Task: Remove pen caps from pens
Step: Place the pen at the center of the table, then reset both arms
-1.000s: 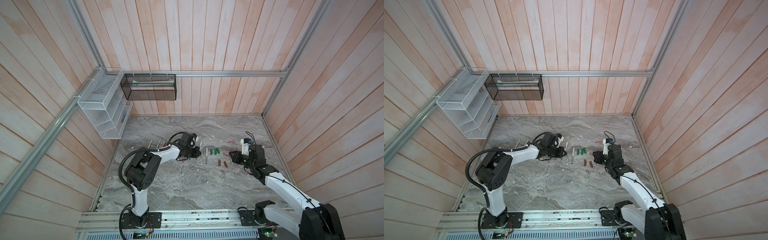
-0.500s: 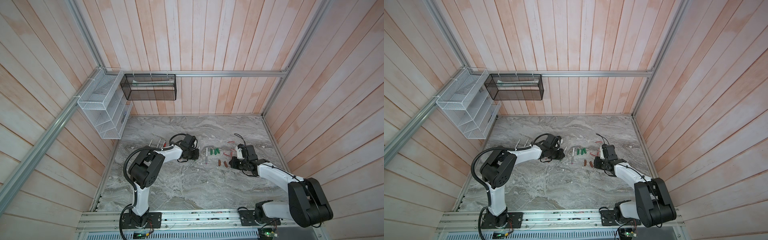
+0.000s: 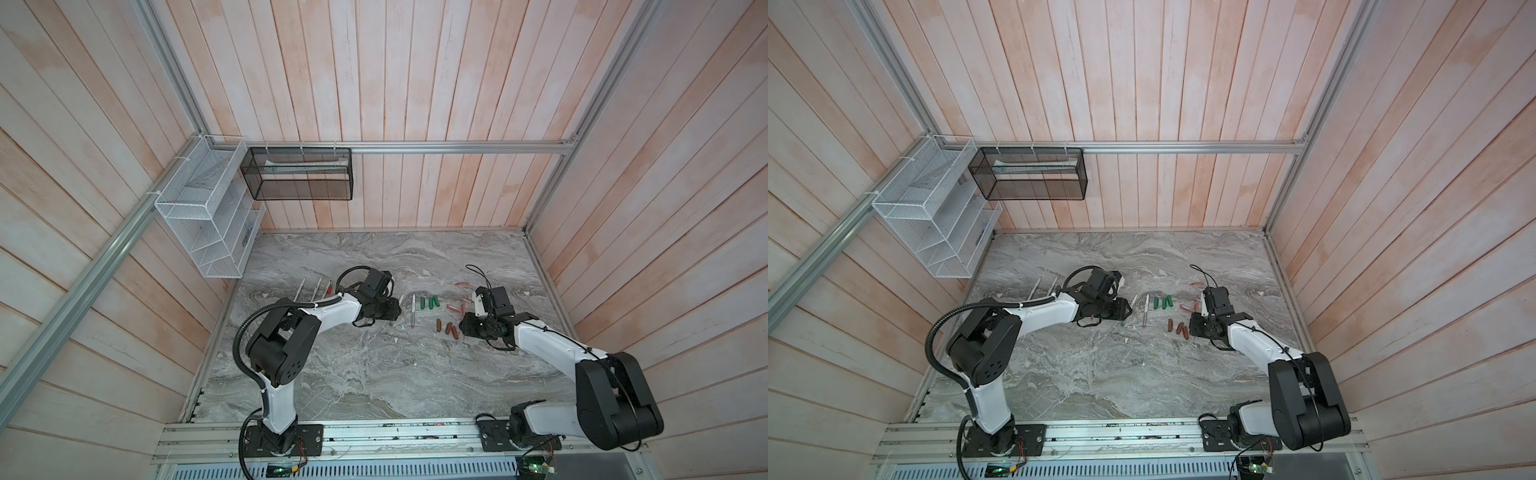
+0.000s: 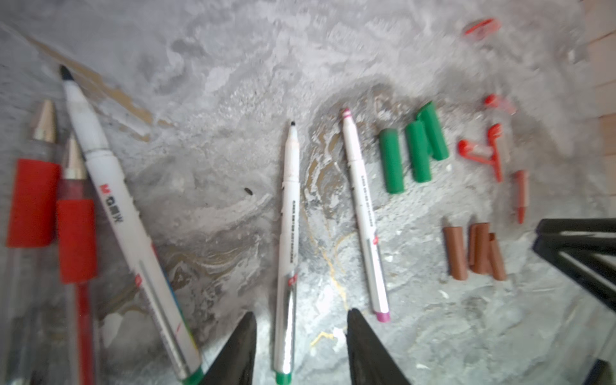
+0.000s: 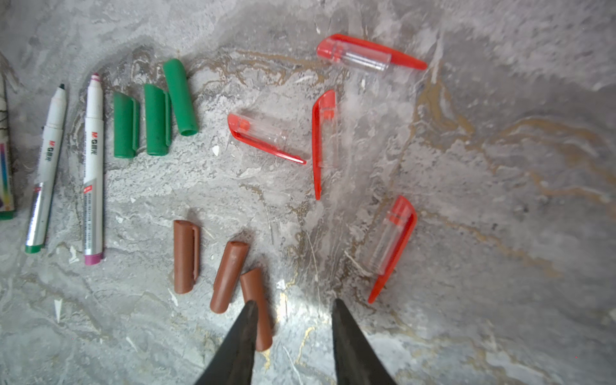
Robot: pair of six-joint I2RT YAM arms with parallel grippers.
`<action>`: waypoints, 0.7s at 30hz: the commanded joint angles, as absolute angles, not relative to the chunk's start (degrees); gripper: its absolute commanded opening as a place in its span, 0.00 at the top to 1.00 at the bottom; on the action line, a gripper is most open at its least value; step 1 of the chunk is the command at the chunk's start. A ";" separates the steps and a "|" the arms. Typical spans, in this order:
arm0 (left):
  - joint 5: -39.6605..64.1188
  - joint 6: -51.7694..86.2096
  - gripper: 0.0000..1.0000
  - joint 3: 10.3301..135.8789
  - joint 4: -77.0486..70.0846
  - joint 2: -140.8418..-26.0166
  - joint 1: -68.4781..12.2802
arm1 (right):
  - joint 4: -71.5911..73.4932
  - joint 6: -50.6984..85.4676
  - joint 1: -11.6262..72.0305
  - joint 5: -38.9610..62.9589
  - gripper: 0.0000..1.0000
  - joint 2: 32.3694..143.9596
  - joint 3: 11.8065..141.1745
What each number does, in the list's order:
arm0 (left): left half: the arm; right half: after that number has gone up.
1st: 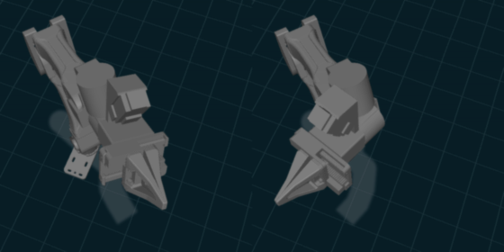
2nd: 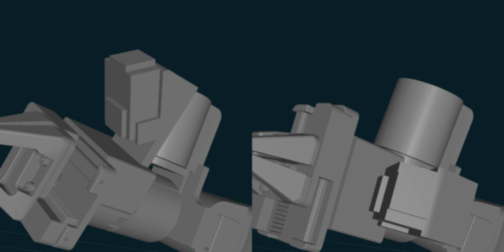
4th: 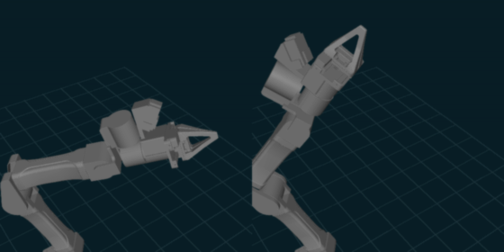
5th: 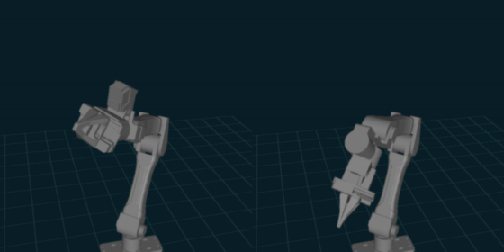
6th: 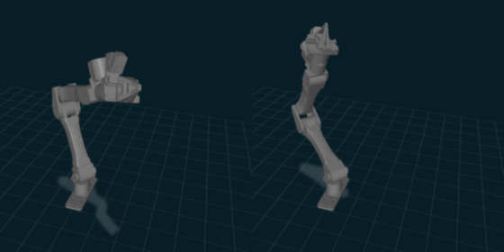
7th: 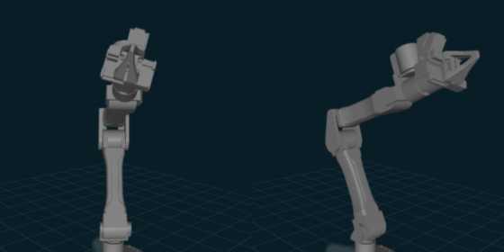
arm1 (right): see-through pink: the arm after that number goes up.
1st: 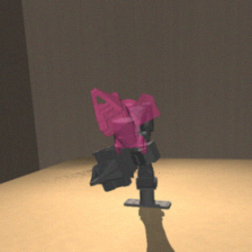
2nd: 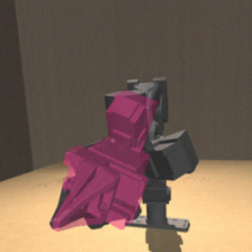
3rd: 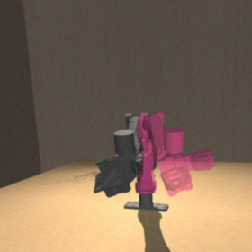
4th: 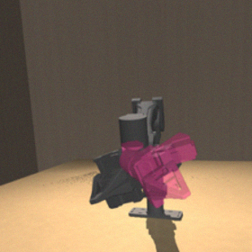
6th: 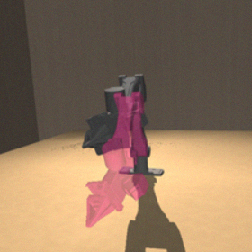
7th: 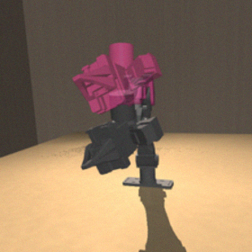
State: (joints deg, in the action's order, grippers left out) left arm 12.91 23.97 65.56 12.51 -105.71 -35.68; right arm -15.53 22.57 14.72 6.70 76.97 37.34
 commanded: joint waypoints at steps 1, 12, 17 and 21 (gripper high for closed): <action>11.08 20.88 0.43 63.25 9.38 -99.23 -35.19 | -18.27 22.21 14.50 3.81 0.56 74.81 40.17; 9.38 12.20 0.00 51.18 0.05 -80.49 -18.25 | -5.07 17.96 12.20 -14.20 0.02 66.39 38.77; 2.63 7.23 0.00 48.31 -2.22 -75.28 -10.74 | 10.89 9.76 10.47 -19.60 0.02 64.75 31.58; 3.31 4.76 0.00 39.99 -13.54 -72.58 -4.77 | 26.18 4.92 6.31 -16.59 0.02 65.26 24.23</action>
State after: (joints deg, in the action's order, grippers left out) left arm 4.78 8.29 44.84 -5.43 -73.63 -8.05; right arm 12.27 10.46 8.86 -15.90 64.88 27.62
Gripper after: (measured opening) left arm 0.997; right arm 0.982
